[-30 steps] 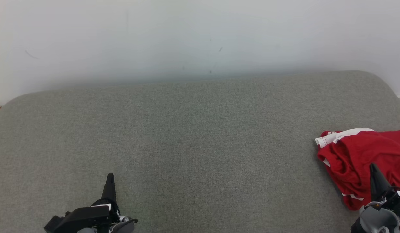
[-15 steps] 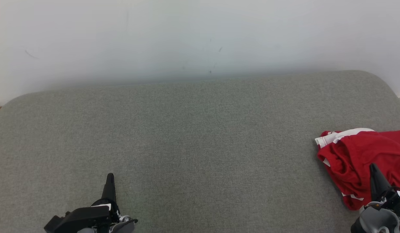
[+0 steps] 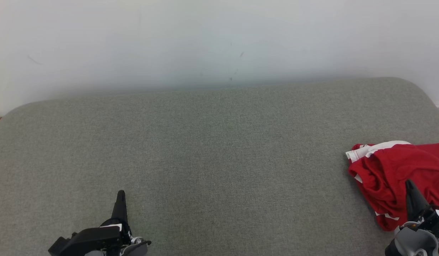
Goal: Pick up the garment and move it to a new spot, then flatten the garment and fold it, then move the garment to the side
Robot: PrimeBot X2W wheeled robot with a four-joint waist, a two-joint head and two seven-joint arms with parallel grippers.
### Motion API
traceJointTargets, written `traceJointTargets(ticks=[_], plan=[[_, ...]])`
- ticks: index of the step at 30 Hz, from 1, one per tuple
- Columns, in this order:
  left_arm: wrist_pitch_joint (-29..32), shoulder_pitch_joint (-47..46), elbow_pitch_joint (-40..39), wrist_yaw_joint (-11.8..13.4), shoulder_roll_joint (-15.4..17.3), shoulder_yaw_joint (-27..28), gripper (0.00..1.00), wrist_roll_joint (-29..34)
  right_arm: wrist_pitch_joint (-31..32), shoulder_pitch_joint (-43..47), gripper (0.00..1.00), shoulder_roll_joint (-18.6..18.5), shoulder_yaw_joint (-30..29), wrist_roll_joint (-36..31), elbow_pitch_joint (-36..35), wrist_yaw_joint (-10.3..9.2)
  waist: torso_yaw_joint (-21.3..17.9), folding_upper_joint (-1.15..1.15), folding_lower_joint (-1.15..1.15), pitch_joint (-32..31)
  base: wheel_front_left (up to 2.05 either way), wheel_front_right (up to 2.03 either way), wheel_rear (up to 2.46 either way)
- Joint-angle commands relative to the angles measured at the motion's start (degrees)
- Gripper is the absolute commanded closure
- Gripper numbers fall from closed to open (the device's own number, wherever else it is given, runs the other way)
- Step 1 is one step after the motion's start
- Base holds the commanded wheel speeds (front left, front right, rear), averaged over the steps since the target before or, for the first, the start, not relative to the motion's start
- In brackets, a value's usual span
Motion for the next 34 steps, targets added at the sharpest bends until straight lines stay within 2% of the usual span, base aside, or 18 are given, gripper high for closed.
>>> traceJointTargets(ticks=[1, 34], plan=[[0.29, -0.27, 0.21, -0.27, 0.02, -0.06, 1.00, -0.45, 0.17, -0.27, 1.00, 0.17, -0.02, -0.15, 0.12, 0.02, 0.00, 0.00, 0.00, 0.00, 0.00, 0.00, 0.00], [0.29, -0.27, 0.20, -0.27, 0.02, -0.06, 1.00, -0.45, 0.29, -0.26, 1.00, 0.26, -0.15, -0.23, 0.11, 0.02, 0.00, 0.00, 0.00, 0.00, 0.00, 0.00, 0.00]])
